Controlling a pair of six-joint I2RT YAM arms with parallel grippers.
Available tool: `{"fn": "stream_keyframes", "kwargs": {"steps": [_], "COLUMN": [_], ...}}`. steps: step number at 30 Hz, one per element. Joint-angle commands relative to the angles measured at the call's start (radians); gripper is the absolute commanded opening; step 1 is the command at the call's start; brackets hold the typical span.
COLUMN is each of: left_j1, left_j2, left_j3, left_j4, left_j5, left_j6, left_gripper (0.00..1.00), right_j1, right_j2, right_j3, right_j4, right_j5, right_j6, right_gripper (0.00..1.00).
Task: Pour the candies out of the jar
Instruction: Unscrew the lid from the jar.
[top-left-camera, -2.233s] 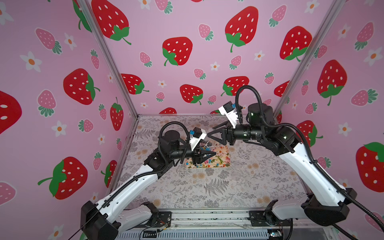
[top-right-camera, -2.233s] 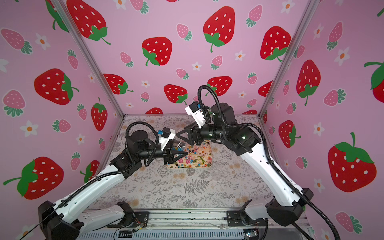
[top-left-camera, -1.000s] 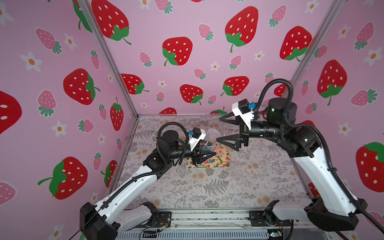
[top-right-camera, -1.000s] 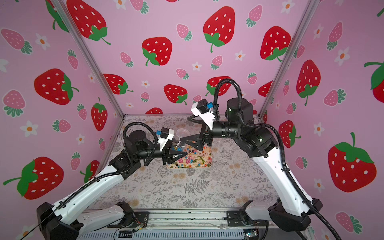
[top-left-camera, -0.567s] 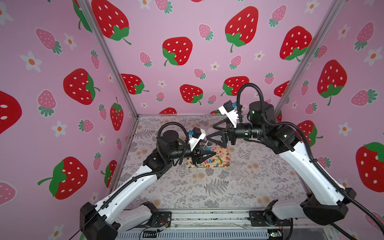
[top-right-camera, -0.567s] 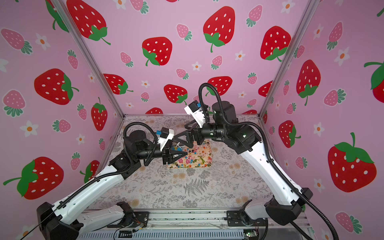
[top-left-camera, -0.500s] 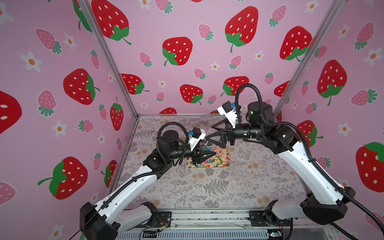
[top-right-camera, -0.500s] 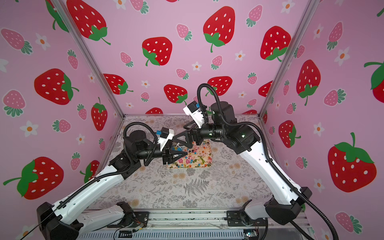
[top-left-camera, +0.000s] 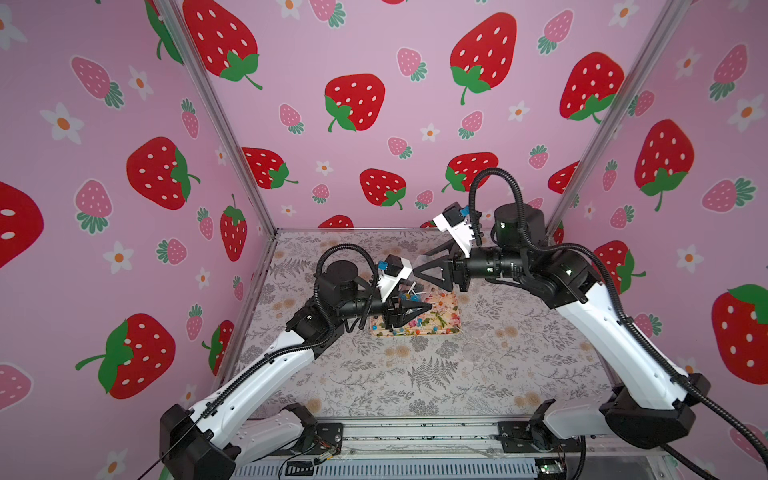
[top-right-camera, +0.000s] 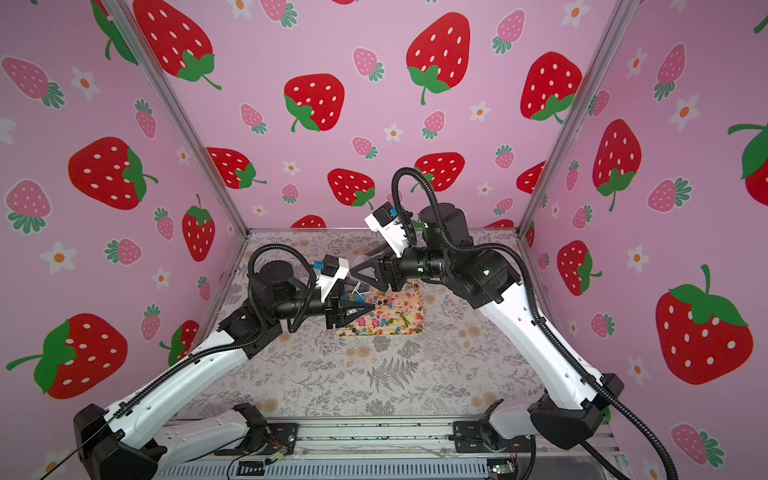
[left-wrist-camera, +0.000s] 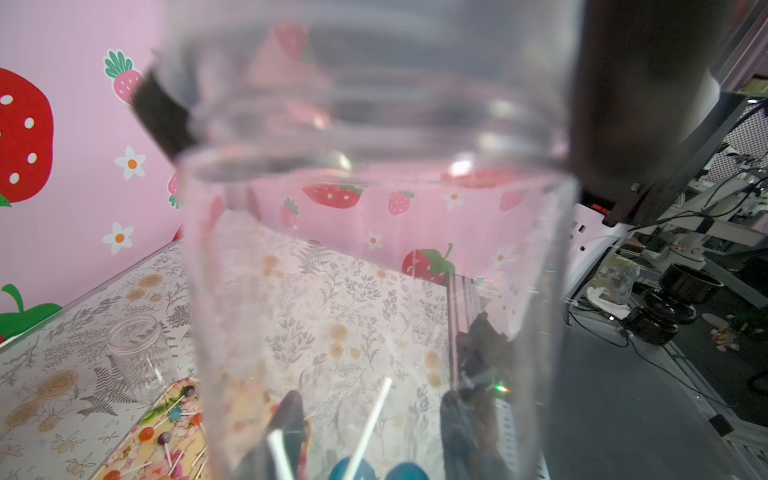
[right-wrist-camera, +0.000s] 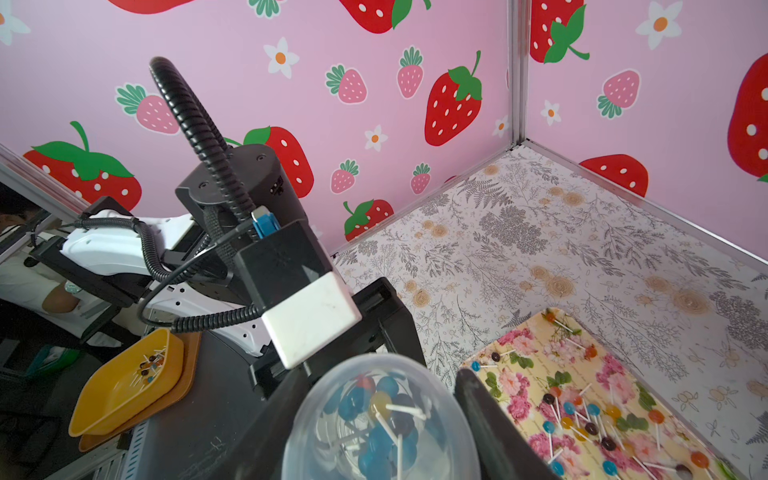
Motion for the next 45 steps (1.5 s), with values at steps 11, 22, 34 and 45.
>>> {"fn": "stream_keyframes", "kwargs": {"steps": [11, 22, 34, 45], "left_j1": [0.001, 0.001, 0.001, 0.001], "left_j2": [-0.011, -0.002, -0.011, -0.011], "left_j3": [0.028, 0.031, 0.026, 0.017], "left_j4": [0.027, 0.036, 0.035, 0.038], "left_j5": [0.049, 0.046, 0.050, 0.053], "left_j6": [-0.015, -0.015, -0.020, -0.024], "left_gripper": [0.42, 0.42, 0.42, 0.42], "right_j1": [-0.035, -0.036, -0.038, -0.041], "right_j2": [0.074, 0.063, 0.085, 0.055], "right_j3": [0.222, 0.151, 0.163, 0.160], "right_j4": [-0.190, -0.114, -0.116, -0.038], "right_j5": [-0.349, -0.357, -0.347, -0.303], "right_j6": [-0.599, -0.528, -0.512, -0.484], "right_gripper": [0.54, 0.58, 0.59, 0.59]}}
